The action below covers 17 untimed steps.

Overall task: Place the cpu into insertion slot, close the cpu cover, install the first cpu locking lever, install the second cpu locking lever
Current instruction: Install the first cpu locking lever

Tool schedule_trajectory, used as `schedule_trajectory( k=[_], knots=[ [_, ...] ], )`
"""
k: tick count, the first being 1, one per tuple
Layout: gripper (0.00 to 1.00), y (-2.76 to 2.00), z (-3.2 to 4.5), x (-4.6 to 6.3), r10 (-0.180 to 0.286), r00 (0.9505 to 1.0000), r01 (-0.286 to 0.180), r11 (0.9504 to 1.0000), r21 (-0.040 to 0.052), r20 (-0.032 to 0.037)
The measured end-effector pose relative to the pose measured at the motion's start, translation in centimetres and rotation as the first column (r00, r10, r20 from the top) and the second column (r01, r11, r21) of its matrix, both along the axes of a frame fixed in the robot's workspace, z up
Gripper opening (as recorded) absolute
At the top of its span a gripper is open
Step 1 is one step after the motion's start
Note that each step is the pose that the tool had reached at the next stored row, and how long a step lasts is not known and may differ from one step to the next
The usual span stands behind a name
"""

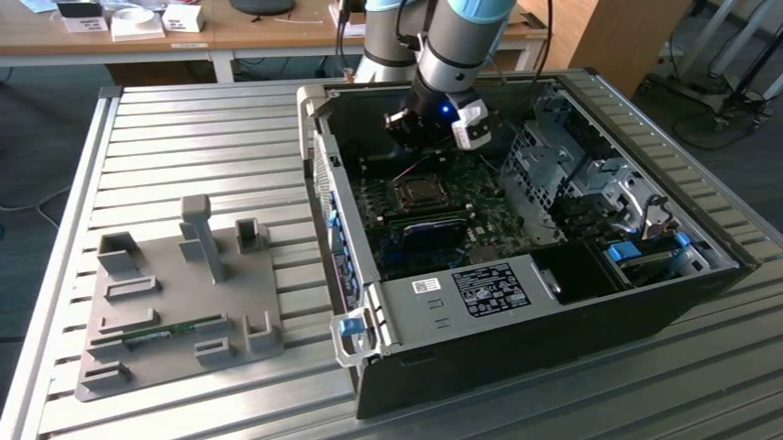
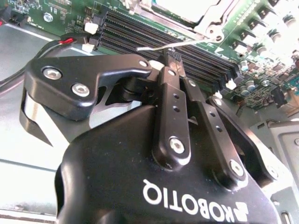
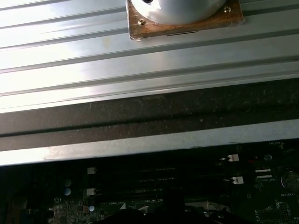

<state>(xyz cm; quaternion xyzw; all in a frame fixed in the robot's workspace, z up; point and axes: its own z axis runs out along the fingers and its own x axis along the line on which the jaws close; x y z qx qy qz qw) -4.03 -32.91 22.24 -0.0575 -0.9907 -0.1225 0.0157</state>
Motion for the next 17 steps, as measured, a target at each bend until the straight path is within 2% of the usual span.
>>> schedule_trajectory(
  k=[17],
  knots=[
    [0.11,0.0,-0.62,0.35,0.0,1.0,0.0,1.0,-0.0042,-0.0001]
  ],
)
